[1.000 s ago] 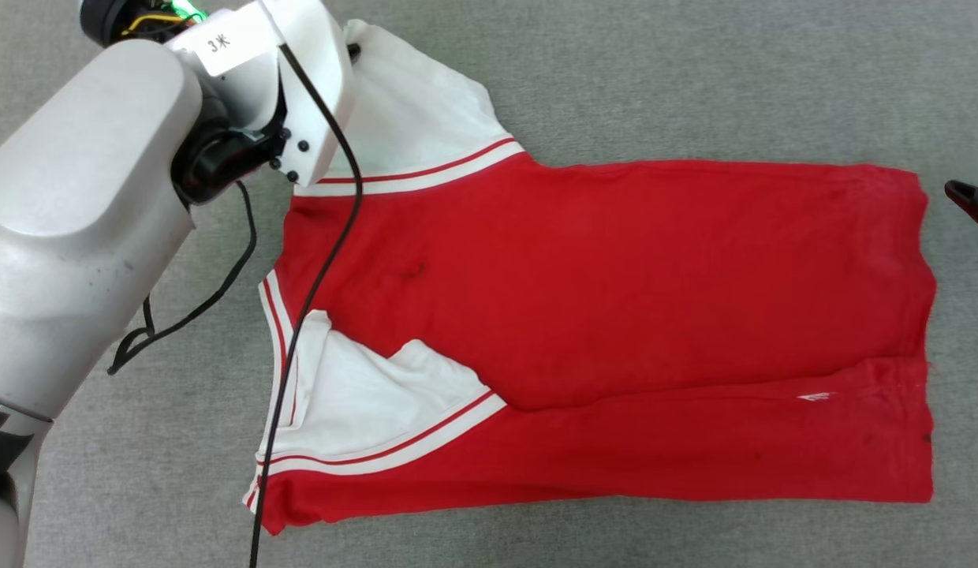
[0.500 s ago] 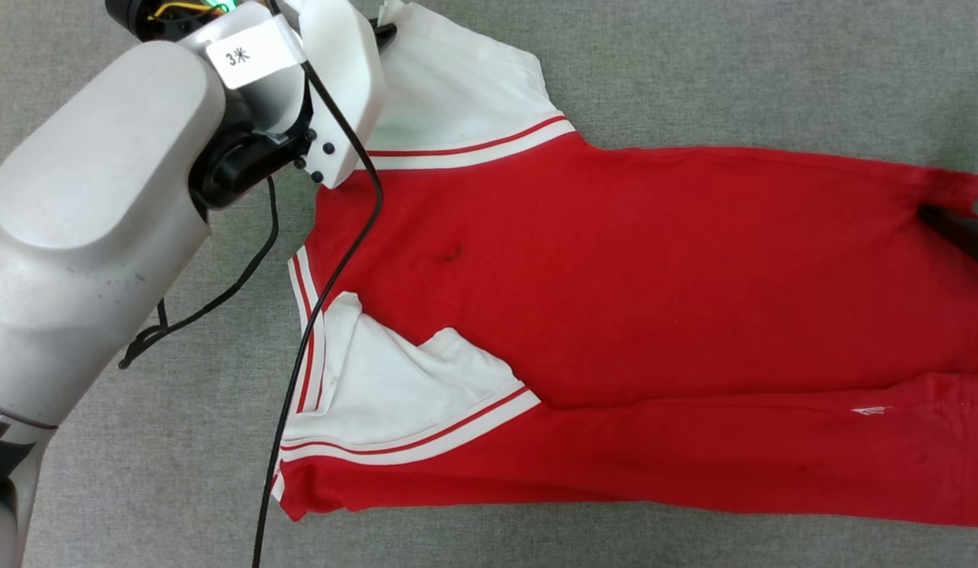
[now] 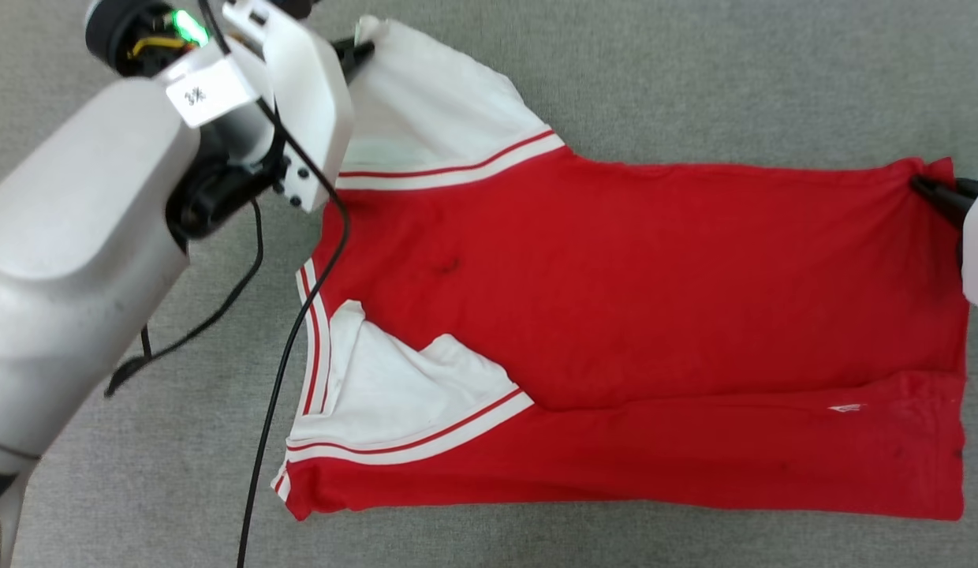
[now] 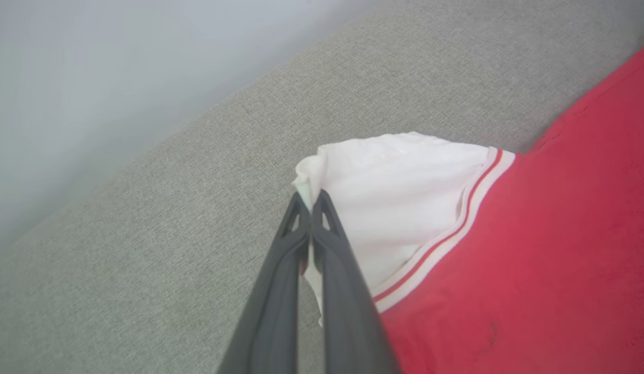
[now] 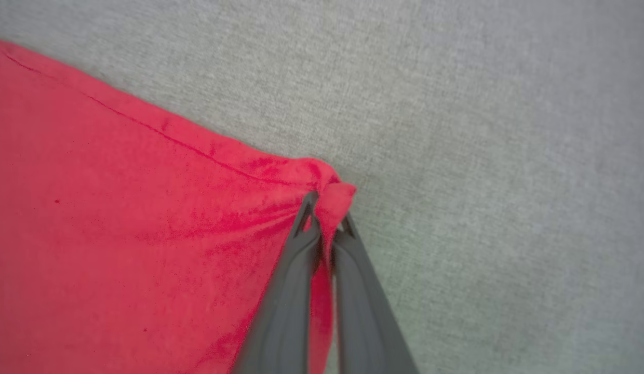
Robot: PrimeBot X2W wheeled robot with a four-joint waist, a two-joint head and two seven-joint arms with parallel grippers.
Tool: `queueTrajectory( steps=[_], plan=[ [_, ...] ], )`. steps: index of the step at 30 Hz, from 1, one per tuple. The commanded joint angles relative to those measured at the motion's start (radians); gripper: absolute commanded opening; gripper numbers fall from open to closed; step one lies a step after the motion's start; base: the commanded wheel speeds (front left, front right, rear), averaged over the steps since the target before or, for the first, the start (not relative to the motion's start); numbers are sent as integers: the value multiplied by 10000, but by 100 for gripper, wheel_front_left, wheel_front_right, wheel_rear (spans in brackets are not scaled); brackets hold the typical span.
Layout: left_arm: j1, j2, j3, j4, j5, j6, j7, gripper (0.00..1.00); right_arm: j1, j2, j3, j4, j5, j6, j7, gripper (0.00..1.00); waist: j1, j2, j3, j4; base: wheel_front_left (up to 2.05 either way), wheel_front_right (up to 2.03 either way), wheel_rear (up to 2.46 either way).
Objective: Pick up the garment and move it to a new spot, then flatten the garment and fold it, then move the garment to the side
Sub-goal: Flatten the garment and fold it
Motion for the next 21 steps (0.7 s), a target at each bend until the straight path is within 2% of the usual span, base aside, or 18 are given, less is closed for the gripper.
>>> queueTrajectory(
  steps=[1, 6, 12, 21],
  plan=[
    [381, 100, 32, -121, -98, 104, -133, 0, 258, -68, 77, -89, 67, -12, -325, 0, 1, 0, -332, -42, 0, 0, 0],
    [1383, 491, 58, -703, -296, 463, -527, 0, 917, -261, 102, -410, 114, -12, -1352, 0, 1, 0, -1031, -76, 0, 0, 0],
    [2722, 984, 45, -1652, -596, 1051, -906, 0, 1913, -397, -152, -771, 79, -12, -2078, 0, 1, 0, -1791, -41, 0, 0, 0],
    [4821, 1688, -172, -3021, -1025, 1948, -1236, 0, 3968, -225, -788, -1478, -151, -12, -2504, 0, 1, 0, -2768, 39, 0, 0, 0]
  ],
)
